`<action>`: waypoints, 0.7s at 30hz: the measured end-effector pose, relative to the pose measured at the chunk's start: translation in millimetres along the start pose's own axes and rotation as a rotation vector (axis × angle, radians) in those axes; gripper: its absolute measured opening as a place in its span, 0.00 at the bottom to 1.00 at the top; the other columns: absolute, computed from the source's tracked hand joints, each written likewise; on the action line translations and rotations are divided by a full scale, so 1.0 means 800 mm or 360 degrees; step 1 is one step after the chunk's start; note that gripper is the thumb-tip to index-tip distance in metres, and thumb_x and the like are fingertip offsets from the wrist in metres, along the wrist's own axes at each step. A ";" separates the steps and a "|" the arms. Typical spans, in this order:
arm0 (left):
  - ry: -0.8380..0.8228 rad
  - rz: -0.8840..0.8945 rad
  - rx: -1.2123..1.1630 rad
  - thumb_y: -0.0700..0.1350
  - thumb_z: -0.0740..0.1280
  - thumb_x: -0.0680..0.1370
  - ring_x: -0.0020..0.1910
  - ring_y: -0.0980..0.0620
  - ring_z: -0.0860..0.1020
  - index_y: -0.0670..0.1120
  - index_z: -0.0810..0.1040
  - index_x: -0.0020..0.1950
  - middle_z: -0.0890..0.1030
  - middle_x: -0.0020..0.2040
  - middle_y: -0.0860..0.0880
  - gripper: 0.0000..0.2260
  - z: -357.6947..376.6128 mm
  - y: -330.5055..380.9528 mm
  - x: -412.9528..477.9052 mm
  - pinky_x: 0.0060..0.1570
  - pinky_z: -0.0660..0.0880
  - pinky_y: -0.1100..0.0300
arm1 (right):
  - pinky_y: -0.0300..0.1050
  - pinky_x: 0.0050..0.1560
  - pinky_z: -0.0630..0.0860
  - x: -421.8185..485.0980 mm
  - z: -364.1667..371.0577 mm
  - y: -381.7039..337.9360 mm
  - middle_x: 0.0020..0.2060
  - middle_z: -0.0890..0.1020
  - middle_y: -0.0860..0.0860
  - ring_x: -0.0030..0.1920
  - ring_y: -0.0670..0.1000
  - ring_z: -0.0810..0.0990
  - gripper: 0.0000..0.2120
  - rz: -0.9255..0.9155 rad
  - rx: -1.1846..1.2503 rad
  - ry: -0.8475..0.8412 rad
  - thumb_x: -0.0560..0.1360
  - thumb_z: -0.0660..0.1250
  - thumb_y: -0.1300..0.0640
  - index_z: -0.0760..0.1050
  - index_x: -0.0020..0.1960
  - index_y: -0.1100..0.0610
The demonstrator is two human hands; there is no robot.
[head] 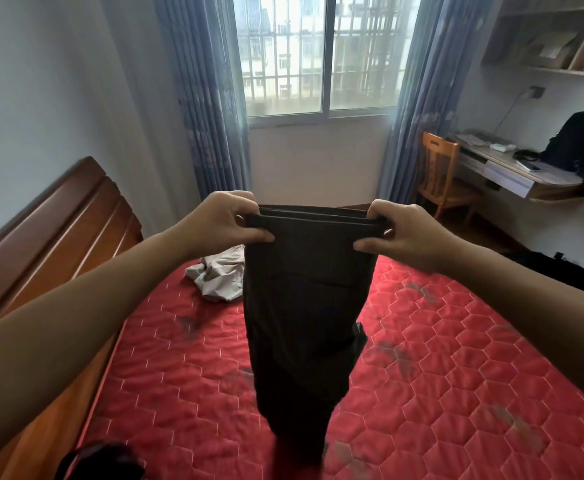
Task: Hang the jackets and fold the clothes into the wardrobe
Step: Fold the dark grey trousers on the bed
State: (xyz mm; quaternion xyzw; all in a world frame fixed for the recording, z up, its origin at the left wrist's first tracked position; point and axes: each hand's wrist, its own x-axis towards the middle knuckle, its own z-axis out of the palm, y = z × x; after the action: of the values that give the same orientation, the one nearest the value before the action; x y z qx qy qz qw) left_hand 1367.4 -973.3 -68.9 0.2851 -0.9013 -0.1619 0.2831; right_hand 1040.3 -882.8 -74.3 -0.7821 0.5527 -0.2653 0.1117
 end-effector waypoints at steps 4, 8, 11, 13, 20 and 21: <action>0.0169 -0.0212 -0.0319 0.38 0.79 0.71 0.47 0.43 0.82 0.42 0.76 0.53 0.76 0.52 0.42 0.16 -0.005 0.003 0.000 0.46 0.82 0.44 | 0.58 0.49 0.82 0.013 0.008 -0.004 0.44 0.81 0.52 0.45 0.56 0.82 0.14 0.0095 0.0354 0.0278 0.74 0.76 0.55 0.70 0.47 0.52; 0.0012 -0.0315 -0.0217 0.41 0.77 0.73 0.51 0.50 0.82 0.58 0.63 0.75 0.74 0.60 0.50 0.37 -0.030 0.014 0.004 0.52 0.83 0.53 | 0.54 0.53 0.84 0.019 0.013 -0.023 0.51 0.83 0.56 0.51 0.56 0.84 0.21 0.0157 0.0798 0.0356 0.75 0.75 0.61 0.67 0.60 0.50; -0.0133 -0.0324 0.0247 0.56 0.77 0.72 0.62 0.52 0.76 0.63 0.47 0.81 0.74 0.67 0.53 0.48 -0.049 0.043 0.015 0.65 0.75 0.48 | 0.49 0.51 0.84 0.025 0.015 -0.043 0.51 0.82 0.58 0.51 0.57 0.84 0.25 0.0124 0.0899 0.0385 0.75 0.75 0.63 0.64 0.63 0.53; -0.0237 -0.0236 0.0501 0.65 0.75 0.69 0.67 0.51 0.72 0.60 0.45 0.81 0.75 0.68 0.54 0.51 -0.042 0.072 0.038 0.70 0.68 0.47 | 0.47 0.50 0.84 0.029 0.017 -0.060 0.51 0.82 0.59 0.50 0.57 0.84 0.26 0.0082 0.0952 0.0374 0.75 0.75 0.65 0.62 0.64 0.54; -0.0501 -0.0184 0.0274 0.46 0.75 0.74 0.36 0.55 0.78 0.49 0.81 0.46 0.80 0.38 0.53 0.05 0.004 0.085 0.082 0.40 0.74 0.57 | 0.51 0.51 0.84 0.025 0.018 -0.049 0.52 0.83 0.62 0.52 0.59 0.85 0.28 0.0235 0.1222 0.0176 0.73 0.75 0.67 0.64 0.67 0.61; -0.0481 -0.0188 0.0260 0.45 0.75 0.75 0.37 0.55 0.80 0.48 0.81 0.48 0.81 0.39 0.53 0.05 0.005 0.083 0.081 0.41 0.76 0.57 | 0.49 0.52 0.84 0.018 0.026 -0.031 0.54 0.84 0.59 0.54 0.56 0.85 0.27 0.0301 0.1225 -0.0013 0.73 0.75 0.67 0.67 0.67 0.61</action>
State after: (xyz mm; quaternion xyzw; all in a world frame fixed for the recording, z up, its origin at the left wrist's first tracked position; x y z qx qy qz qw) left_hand 1293.0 -959.7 -14.5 0.3321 -0.9254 -0.1454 0.1104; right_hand 1075.2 -889.3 -75.8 -0.6297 0.4820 -0.4386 0.4228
